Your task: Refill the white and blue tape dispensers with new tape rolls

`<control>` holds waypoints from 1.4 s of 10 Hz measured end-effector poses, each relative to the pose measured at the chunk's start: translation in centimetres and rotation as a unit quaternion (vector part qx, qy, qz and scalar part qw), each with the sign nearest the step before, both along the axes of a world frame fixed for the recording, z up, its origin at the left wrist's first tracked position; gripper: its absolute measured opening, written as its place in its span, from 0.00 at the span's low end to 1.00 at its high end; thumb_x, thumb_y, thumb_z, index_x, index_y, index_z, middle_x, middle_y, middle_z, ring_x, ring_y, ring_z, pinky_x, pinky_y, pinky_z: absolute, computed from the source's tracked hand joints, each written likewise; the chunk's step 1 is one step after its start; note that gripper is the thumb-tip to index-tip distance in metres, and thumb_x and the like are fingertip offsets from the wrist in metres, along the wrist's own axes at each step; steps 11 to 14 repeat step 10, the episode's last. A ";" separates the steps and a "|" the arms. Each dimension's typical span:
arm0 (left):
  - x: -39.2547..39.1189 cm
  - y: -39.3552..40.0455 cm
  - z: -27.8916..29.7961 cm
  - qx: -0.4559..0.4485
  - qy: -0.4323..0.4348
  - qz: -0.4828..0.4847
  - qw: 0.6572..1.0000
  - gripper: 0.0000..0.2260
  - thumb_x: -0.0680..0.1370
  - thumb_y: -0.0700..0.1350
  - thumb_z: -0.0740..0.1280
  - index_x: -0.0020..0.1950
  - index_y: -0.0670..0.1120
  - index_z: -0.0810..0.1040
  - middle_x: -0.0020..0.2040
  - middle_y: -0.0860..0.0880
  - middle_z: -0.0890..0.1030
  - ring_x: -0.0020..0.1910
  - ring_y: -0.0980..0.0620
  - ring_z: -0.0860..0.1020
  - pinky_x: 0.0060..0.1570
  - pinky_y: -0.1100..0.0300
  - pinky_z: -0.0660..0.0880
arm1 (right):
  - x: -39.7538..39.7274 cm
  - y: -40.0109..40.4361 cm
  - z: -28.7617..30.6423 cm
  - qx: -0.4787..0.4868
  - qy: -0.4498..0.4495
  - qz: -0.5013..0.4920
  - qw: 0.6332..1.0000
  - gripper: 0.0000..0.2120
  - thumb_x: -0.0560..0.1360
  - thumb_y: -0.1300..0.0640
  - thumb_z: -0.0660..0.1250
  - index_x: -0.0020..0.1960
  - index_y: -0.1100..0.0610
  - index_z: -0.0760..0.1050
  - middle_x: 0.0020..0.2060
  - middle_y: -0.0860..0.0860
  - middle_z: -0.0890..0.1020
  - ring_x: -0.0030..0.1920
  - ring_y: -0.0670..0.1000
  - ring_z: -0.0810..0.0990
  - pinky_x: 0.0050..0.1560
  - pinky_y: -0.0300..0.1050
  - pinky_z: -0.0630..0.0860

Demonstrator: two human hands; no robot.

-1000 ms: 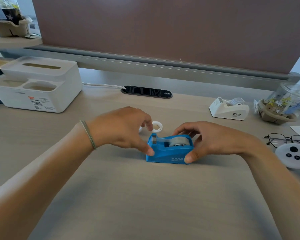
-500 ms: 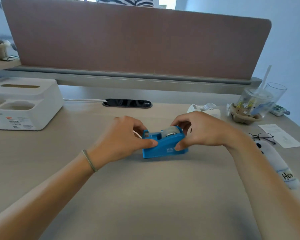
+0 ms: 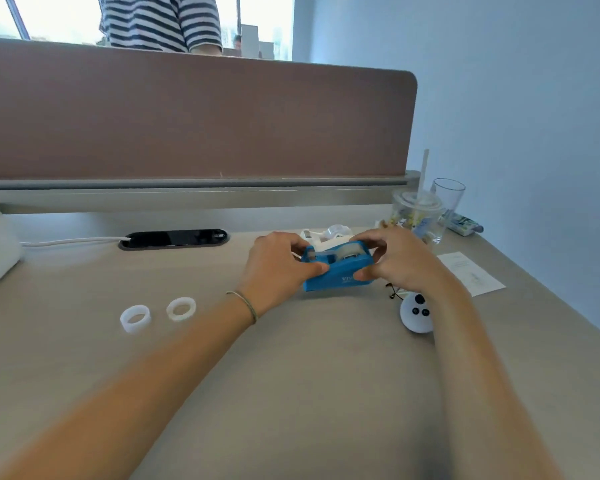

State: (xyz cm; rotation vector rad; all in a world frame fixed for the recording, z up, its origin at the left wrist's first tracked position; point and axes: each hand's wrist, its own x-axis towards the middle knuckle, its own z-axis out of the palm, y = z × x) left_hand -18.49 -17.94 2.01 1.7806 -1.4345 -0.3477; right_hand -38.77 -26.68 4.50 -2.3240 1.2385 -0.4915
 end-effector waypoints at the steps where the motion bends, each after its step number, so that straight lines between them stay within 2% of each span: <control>1: -0.5 -1.6 -0.3 0.001 0.018 0.013 1.000 0.15 0.66 0.52 0.80 0.49 0.47 0.87 0.44 0.52 0.87 0.43 0.54 0.84 0.47 0.56 0.81 | -0.1 -1.0 -1.6 -0.014 -0.040 -0.026 0.999 0.28 0.66 0.59 0.81 0.64 0.48 0.81 0.52 0.43 0.85 0.44 0.42 0.81 0.48 0.41 0.77; 2: -0.4 -2.5 -0.4 0.005 0.026 0.024 0.999 0.14 0.65 0.51 0.80 0.47 0.48 0.88 0.42 0.52 0.87 0.43 0.53 0.84 0.48 0.54 0.81 | 0.2 -1.5 -2.6 -0.034 -0.060 -0.045 0.997 0.28 0.67 0.58 0.80 0.66 0.48 0.80 0.51 0.42 0.84 0.44 0.41 0.81 0.48 0.41 0.78; 3: -0.4 -2.9 -0.5 0.009 0.025 0.025 0.999 0.14 0.65 0.51 0.80 0.48 0.48 0.88 0.41 0.52 0.87 0.42 0.53 0.84 0.46 0.55 0.81 | 0.3 -1.8 -3.2 -0.028 -0.056 -0.055 0.996 0.29 0.69 0.57 0.79 0.69 0.49 0.78 0.55 0.44 0.84 0.47 0.43 0.80 0.51 0.42 0.76; 5: -0.6 -3.6 -1.3 0.028 0.030 0.026 0.999 0.16 0.65 0.53 0.80 0.49 0.48 0.88 0.42 0.51 0.87 0.39 0.51 0.85 0.46 0.49 0.83 | 0.3 -2.6 -3.9 -0.007 -0.025 -0.052 0.998 0.30 0.72 0.58 0.78 0.72 0.49 0.75 0.60 0.46 0.84 0.51 0.46 0.81 0.54 0.43 0.76; 7: -0.2 -3.9 -2.9 0.035 0.055 0.029 0.997 0.16 0.66 0.55 0.79 0.49 0.49 0.87 0.43 0.52 0.86 0.42 0.51 0.84 0.46 0.49 0.84 | 0.5 -2.8 -4.1 -0.008 0.010 -0.054 0.998 0.29 0.73 0.56 0.76 0.73 0.47 0.74 0.61 0.47 0.84 0.49 0.44 0.79 0.49 0.41 0.72; 8: 0.0 -3.4 -2.7 0.043 0.070 0.008 0.997 0.20 0.68 0.55 0.78 0.56 0.47 0.86 0.48 0.50 0.87 0.46 0.50 0.84 0.48 0.48 0.84 | 0.7 -2.4 -3.2 0.000 0.025 -0.063 0.998 0.29 0.74 0.55 0.76 0.73 0.47 0.74 0.63 0.47 0.83 0.53 0.47 0.80 0.47 0.41 0.74; 9: 0.7 -2.6 -2.2 0.046 0.113 0.009 0.992 0.25 0.72 0.54 0.74 0.67 0.46 0.80 0.57 0.50 0.85 0.54 0.50 0.83 0.54 0.47 0.82 | 1.1 -1.5 -1.1 -0.031 0.016 -0.087 0.996 0.27 0.75 0.52 0.75 0.73 0.47 0.74 0.64 0.46 0.82 0.58 0.49 0.80 0.59 0.50 0.77; 10: 1.8 -0.1 0.0 -0.021 0.153 0.012 0.988 0.19 0.77 0.45 0.70 0.69 0.49 0.78 0.58 0.52 0.84 0.52 0.52 0.84 0.53 0.49 0.83 | 2.6 0.7 2.2 -0.096 -0.051 -0.077 0.991 0.22 0.77 0.51 0.72 0.70 0.47 0.76 0.61 0.45 0.84 0.56 0.47 0.81 0.62 0.50 0.78; 14: 1.8 -0.1 0.0 -0.021 0.153 0.012 0.988 0.19 0.77 0.45 0.70 0.69 0.49 0.78 0.58 0.52 0.84 0.52 0.52 0.84 0.53 0.49 0.83 | 2.6 0.7 2.2 -0.096 -0.051 -0.077 0.991 0.22 0.77 0.51 0.72 0.70 0.47 0.76 0.61 0.45 0.84 0.56 0.47 0.81 0.62 0.50 0.78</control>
